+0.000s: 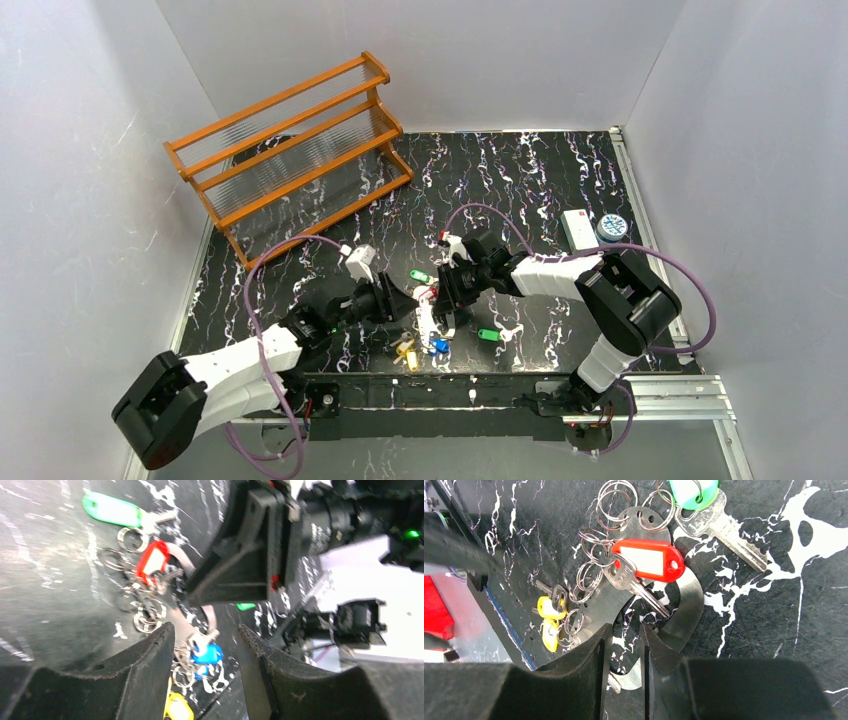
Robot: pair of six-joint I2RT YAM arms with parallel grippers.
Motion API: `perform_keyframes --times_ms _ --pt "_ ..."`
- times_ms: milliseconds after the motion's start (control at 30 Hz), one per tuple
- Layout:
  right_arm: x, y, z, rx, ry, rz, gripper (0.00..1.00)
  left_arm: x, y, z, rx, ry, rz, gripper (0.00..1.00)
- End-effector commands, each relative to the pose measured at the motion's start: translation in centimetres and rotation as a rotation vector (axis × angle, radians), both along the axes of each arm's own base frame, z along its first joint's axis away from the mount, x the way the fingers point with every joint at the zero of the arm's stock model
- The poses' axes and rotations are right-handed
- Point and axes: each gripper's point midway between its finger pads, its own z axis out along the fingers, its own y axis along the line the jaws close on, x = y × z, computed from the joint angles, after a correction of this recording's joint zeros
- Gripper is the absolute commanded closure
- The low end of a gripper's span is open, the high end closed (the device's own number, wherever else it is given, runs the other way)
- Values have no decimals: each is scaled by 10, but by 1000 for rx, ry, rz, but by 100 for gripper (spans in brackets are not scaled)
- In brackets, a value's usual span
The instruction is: Put the keys on the keyring
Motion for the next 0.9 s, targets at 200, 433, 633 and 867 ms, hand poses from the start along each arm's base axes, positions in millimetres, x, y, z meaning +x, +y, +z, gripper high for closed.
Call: perform_keyframes --times_ms 200,433,633,867 --pt "4 8 23 54 -69 51 62 25 44 -38 335 48 165 54" --pt "1 10 24 68 -58 70 62 23 12 -47 209 90 74 60" --pt "0 8 23 59 -56 72 62 28 -2 -53 187 104 42 65" --pt "0 8 22 59 -56 74 62 33 -11 -34 140 38 12 70"
